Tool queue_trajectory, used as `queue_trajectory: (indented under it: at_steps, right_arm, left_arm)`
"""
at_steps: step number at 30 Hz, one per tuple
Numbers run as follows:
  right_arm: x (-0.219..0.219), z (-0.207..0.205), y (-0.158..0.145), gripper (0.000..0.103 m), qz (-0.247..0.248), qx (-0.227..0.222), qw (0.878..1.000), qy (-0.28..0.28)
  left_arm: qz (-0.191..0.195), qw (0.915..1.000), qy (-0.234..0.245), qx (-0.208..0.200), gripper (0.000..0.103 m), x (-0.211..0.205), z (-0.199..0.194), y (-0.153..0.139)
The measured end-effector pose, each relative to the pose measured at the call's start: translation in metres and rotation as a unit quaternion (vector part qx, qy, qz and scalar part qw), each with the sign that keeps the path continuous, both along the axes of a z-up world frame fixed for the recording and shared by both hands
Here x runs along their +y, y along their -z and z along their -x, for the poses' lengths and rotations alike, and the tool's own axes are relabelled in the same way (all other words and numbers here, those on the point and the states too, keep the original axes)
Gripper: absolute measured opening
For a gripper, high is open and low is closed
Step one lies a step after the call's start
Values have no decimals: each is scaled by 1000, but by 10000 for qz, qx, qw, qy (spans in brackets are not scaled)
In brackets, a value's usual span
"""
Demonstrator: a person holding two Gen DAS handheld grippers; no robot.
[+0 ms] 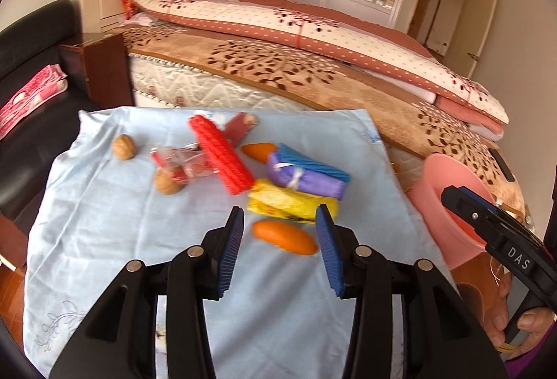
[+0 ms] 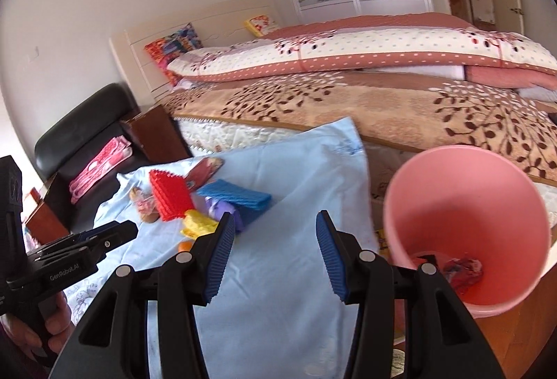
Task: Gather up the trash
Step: 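Move both open tools back over the blue sheet, then grasp the red foam net with the left tool while the right tool grasps the blue foam net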
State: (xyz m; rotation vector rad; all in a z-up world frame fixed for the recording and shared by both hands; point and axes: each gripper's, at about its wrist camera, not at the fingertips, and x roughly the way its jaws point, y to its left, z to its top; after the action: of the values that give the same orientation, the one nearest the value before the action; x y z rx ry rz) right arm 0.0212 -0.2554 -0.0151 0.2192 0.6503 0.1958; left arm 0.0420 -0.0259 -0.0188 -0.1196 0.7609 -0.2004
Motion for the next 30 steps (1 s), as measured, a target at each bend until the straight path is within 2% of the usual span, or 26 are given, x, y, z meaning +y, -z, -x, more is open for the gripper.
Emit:
queue_trajectory:
  at_steps: [8, 22, 30]
  right_arm:
    - [30, -11, 14, 48, 98, 188, 9990, -382]
    - [35, -32, 30, 48, 11, 466, 9977, -501]
    - [44, -62, 25, 48, -44, 441, 9965, -704]
  left_arm:
    - [151, 9991, -366, 176, 43, 31, -11, 10]
    - [210, 9978, -435, 457, 43, 19, -72, 31]
    - [131, 9965, -557, 608, 43, 16, -100, 45]
